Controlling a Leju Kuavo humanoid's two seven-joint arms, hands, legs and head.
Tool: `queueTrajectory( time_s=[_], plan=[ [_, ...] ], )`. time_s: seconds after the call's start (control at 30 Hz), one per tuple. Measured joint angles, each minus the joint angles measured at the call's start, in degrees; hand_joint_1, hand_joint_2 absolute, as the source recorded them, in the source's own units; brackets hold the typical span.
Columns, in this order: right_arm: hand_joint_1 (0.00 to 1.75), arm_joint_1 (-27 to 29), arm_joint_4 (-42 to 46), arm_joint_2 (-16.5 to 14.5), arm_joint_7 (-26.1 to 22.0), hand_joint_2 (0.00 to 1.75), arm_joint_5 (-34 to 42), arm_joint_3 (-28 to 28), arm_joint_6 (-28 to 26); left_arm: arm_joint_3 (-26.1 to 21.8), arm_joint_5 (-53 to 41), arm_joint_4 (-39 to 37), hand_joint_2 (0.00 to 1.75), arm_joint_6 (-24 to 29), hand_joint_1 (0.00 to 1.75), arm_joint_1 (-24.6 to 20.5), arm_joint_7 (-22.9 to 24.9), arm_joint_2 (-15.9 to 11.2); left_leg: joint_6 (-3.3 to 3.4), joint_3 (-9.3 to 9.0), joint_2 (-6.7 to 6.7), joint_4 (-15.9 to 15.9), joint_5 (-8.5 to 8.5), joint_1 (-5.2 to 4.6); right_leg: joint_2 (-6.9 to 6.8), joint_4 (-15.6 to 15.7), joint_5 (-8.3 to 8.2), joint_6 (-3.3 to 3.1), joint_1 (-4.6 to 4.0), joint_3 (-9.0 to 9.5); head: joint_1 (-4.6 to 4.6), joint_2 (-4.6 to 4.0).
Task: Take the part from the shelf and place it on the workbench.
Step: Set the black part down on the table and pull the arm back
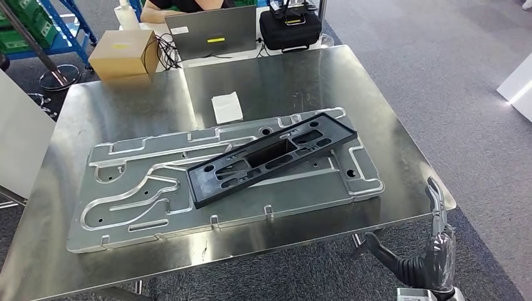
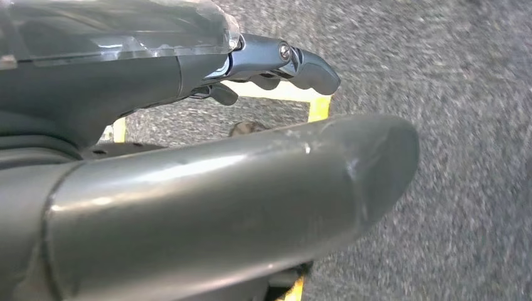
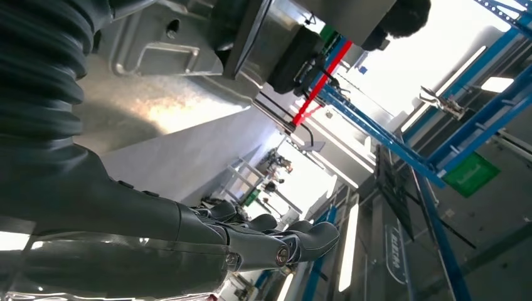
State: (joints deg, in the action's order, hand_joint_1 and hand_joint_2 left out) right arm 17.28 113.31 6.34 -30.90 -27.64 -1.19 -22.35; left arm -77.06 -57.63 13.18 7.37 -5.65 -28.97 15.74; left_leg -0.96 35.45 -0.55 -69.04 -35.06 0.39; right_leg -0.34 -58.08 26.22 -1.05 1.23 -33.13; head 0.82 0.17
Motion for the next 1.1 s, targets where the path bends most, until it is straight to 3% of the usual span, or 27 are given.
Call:
queueTrajectory(
  time_s=[0.03,0.07,0.1,0.17,0.23,0.27,0.37,0.4,0.43,0.5,0.53,0.57,0.6,0.63,0.67,0.73,0.77,0.87,0.9,0.93,1.03,1.07,1.1],
  plan=[
    [0.00,0.09,-0.12,-0.04,0.09,1.75,0.25,0.14,0.32,-0.12,0.06,0.02,0.00,0.11,0.00,0.00,0.01,0.00,-0.10,0.83,0.03,-3.11,-1.54,0.02,-0.13,-0.09,-0.36,-0.05,-0.12,-0.58,-0.02,0.00],
    [0.00,0.21,-0.24,-0.09,0.11,1.75,0.48,0.30,0.63,-0.21,0.06,0.03,0.00,0.16,0.00,0.00,0.01,0.00,-0.12,0.82,0.05,-4.52,-1.86,0.02,-0.24,-0.23,-0.73,-0.04,-0.20,-1.17,-0.03,0.00],
    [0.00,0.35,-0.36,-0.13,0.13,1.75,0.62,0.51,0.90,-0.26,0.06,0.03,0.00,0.19,0.00,0.00,0.01,0.00,-0.06,-0.28,0.07,-3.75,-1.01,0.02,-0.32,-0.41,-1.07,0.02,-0.26,-1.77,-0.03,0.00],
    [0.00,0.61,-0.55,-0.17,0.13,0.87,0.69,0.86,1.30,-0.27,0.05,0.04,0.00,0.22,0.00,-0.05,-0.01,-0.01,0.33,-5.24,0.16,3.33,2.06,-0.02,-0.41,-0.81,-1.72,0.27,-0.30,-2.78,-0.04,0.00],
    [0.00,0.81,-0.63,-0.18,0.13,0.00,0.69,1.00,1.41,-0.27,0.05,0.06,0.00,0.24,0.00,-0.17,-0.03,-0.03,0.88,-9.48,0.25,10.28,3.60,-0.32,-0.45,-0.98,-2.45,0.81,-0.34,-3.31,0.00,0.00],
    [0.00,0.86,-0.64,-0.19,0.13,0.00,0.69,1.03,1.42,-0.27,0.04,0.07,0.00,0.25,0.00,-0.23,-0.03,-0.04,1.12,-10.23,0.27,11.89,3.68,-0.51,-0.48,-0.98,-2.83,1.16,-0.33,-3.39,-0.10,0.00],
    [0.00,1.10,-0.70,-0.23,0.13,0.00,0.67,1.16,1.53,-0.27,0.03,0.08,0.00,0.20,0.00,-0.28,-0.04,-0.05,2.09,-9.50,0.30,12.59,4.89,-0.58,-0.41,-0.67,-3.59,2.34,-0.21,-3.53,-0.41,-0.01],
    [0.00,1.24,-0.74,-0.25,0.14,0.00,0.67,1.25,1.57,-0.27,0.03,0.08,0.00,0.17,0.00,-0.30,-0.04,-0.05,2.57,-9.02,0.40,12.77,5.57,-0.47,-0.29,-1.31,-2.52,2.60,-0.15,-3.91,-0.36,-0.01],
    [0.00,1.37,-0.80,-0.26,0.14,0.00,0.67,1.36,1.62,-0.27,0.03,0.08,0.00,0.16,0.00,-0.32,-0.04,-0.04,2.99,-8.41,0.51,12.98,6.31,-0.35,-0.15,-3.02,-0.38,2.81,-0.10,-4.58,-0.32,0.00],
    [0.00,1.55,-1.00,-0.27,0.15,0.00,0.73,1.57,1.76,-0.27,0.02,0.07,0.00,0.14,0.00,-0.31,-0.04,-0.04,3.49,-6.89,0.69,12.95,7.51,-0.41,0.04,-9.47,5.51,3.08,0.03,-6.45,-0.20,0.00],
    [0.00,1.62,-1.14,-0.28,0.15,0.00,0.83,1.69,1.90,-0.27,0.02,0.07,0.00,0.15,0.00,-0.29,-0.06,-0.04,3.55,-6.12,0.73,12.85,8.08,-0.48,0.06,-12.99,7.41,3.24,0.06,-7.17,-0.20,0.00],
    [0.00,1.68,-1.29,-0.29,0.15,0.00,0.95,1.79,2.06,-0.27,0.02,0.07,0.00,0.21,0.00,-0.28,-0.08,-0.04,3.52,-5.31,0.77,12.70,8.63,-0.54,0.07,-15.40,7.89,3.36,0.07,-7.29,-0.20,0.00],
    [0.00,1.73,-1.43,-0.32,0.15,0.00,1.06,1.88,2.24,-0.27,0.06,0.07,0.00,0.32,0.00,-0.27,-0.12,-0.04,3.43,-4.52,0.78,12.47,9.11,-0.57,0.07,-16.01,7.13,3.40,0.08,-6.54,-0.20,0.00],
    [0.00,1.78,-1.54,-0.38,0.15,0.00,1.11,1.93,2.41,-0.27,0.16,0.07,0.00,0.48,0.00,-0.27,-0.15,-0.02,3.30,-3.73,0.77,12.19,9.53,-0.58,0.07,-14.59,5.66,3.37,0.09,-4.78,-0.20,0.00],
    [0.00,1.80,-1.62,-0.48,0.15,0.00,1.04,1.95,2.53,-0.27,0.32,0.07,0.00,0.72,0.00,-0.28,-0.18,0.05,3.13,-3.02,0.74,11.86,9.88,-0.57,0.09,-11.28,4.23,3.27,0.09,-2.03,-0.19,0.00],
    [0.00,1.81,-1.68,-0.85,0.18,0.00,0.58,1.94,2.75,-0.28,0.73,0.08,0.00,1.17,0.00,-0.33,-0.22,0.28,2.64,-1.92,0.65,11.18,10.42,-0.71,0.26,-3.26,3.65,2.82,-0.14,3.55,-0.24,0.00],
    [0.00,1.85,-1.73,-1.12,0.22,0.00,0.27,1.92,2.90,-0.29,0.90,0.09,0.00,1.32,0.00,-0.36,-0.22,0.40,2.31,-1.61,0.61,10.95,10.72,-0.76,0.36,-0.62,3.94,2.51,-0.31,5.13,-0.21,0.00],
    [0.00,1.89,-2.40,-2.30,0.47,0.00,-0.78,1.43,3.21,-0.40,1.29,0.09,0.00,1.39,0.00,-0.31,-0.13,0.67,1.22,-1.14,0.51,10.78,11.52,-0.70,0.25,0.87,3.50,1.21,-0.53,5.02,0.02,0.00],
    [0.00,1.77,-2.82,-2.74,0.63,0.00,-1.15,0.97,3.17,-0.47,1.41,0.09,0.00,1.39,0.00,-0.29,-0.07,0.71,0.85,-0.72,0.47,10.19,10.70,-0.62,0.10,0.97,2.94,0.68,-0.46,4.56,0.01,0.00],
    [0.00,1.65,-3.33,-3.16,0.83,0.00,-1.44,0.39,3.12,-0.53,1.55,0.09,0.00,1.39,0.00,-0.27,-0.01,0.72,0.50,-0.04,0.42,8.60,8.81,-0.54,-0.07,1.11,2.30,0.13,-0.35,3.95,-0.11,0.00],
    [0.00,1.06,-5.79,-4.44,1.38,0.00,-1.56,-1.80,3.42,-0.63,1.97,0.11,0.00,1.38,0.00,-0.29,0.09,0.72,-0.25,2.48,0.41,-0.98,0.88,-0.22,-0.40,1.09,0.39,-0.67,-0.50,1.55,-0.41,0.00],
    [0.00,0.78,-7.07,-4.99,1.50,0.00,-1.45,-2.75,3.68,-0.64,2.06,0.13,0.00,1.38,0.00,-0.29,0.09,0.72,-0.38,2.64,0.41,-3.54,0.04,-0.19,-0.45,1.01,-0.28,-0.67,-0.55,0.65,-0.41,0.00],
    [0.00,0.44,-8.31,-5.52,1.58,0.00,-1.31,-3.63,3.90,-0.66,2.13,0.14,0.00,1.40,0.00,-0.29,0.09,0.72,-0.43,2.04,0.42,-4.51,0.58,-0.18,-0.50,0.88,-0.93,-0.61,-0.58,-0.31,-0.41,0.00]
  ],
)
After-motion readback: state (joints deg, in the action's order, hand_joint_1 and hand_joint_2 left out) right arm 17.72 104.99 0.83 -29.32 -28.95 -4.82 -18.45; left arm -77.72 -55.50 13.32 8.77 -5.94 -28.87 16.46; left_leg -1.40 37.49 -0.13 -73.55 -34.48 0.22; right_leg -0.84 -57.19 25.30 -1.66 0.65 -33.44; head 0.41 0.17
